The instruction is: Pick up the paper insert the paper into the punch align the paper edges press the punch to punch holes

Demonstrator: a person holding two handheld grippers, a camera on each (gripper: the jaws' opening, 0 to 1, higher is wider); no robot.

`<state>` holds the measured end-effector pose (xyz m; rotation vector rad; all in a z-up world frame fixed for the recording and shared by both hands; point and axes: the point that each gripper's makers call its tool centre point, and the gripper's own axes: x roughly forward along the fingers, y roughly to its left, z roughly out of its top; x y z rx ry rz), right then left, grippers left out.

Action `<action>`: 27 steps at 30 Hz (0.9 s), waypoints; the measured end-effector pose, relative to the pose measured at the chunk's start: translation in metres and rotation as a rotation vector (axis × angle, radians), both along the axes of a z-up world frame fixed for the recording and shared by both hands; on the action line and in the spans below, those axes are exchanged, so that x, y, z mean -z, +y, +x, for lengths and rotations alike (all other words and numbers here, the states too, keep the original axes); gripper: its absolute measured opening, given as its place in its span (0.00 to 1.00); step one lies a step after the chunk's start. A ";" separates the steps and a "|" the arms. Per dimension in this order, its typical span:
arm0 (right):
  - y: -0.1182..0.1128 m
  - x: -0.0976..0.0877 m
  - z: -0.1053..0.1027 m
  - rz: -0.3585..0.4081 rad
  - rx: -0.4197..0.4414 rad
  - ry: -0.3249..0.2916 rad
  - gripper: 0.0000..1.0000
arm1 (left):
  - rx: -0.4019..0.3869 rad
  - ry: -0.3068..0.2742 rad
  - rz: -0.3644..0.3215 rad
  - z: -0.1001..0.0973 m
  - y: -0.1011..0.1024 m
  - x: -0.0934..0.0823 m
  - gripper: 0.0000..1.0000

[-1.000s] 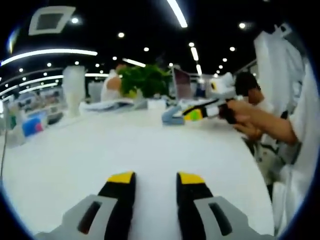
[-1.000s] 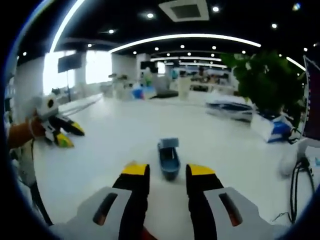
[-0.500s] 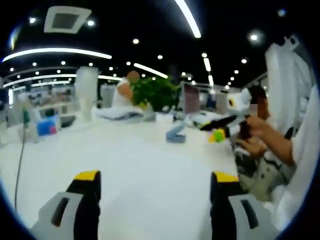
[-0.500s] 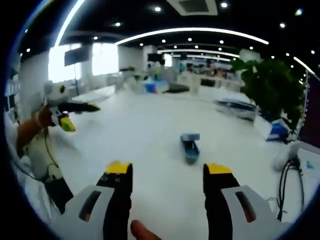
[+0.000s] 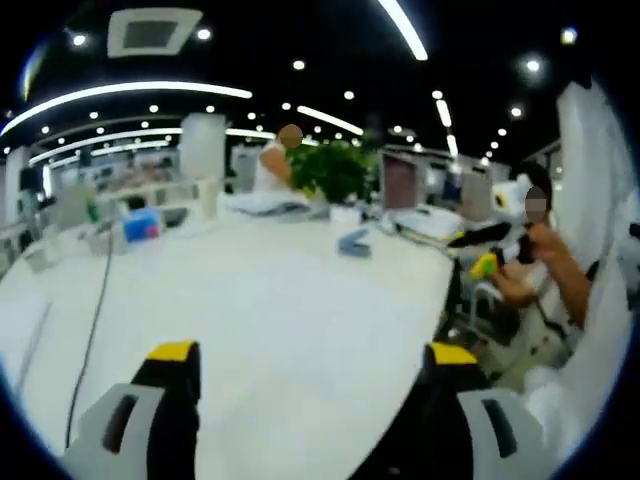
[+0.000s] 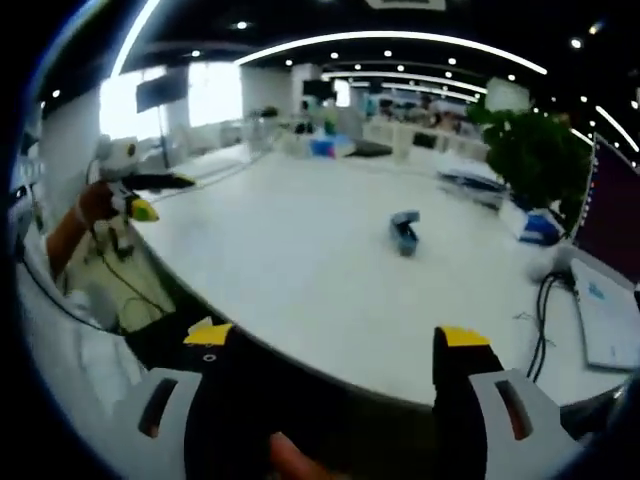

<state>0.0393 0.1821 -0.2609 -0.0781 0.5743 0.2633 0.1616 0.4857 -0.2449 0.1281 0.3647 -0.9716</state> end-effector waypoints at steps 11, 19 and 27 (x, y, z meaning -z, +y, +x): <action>-0.041 -0.015 -0.090 -0.025 0.181 0.034 0.79 | -0.151 0.037 0.149 -0.049 0.082 0.004 0.89; -0.039 -0.022 -0.126 -0.040 0.214 0.055 0.79 | -0.208 0.052 0.174 -0.072 0.112 -0.003 0.89; -0.049 -0.027 -0.144 -0.062 0.267 0.060 0.80 | -0.256 0.063 0.168 -0.082 0.128 -0.005 0.89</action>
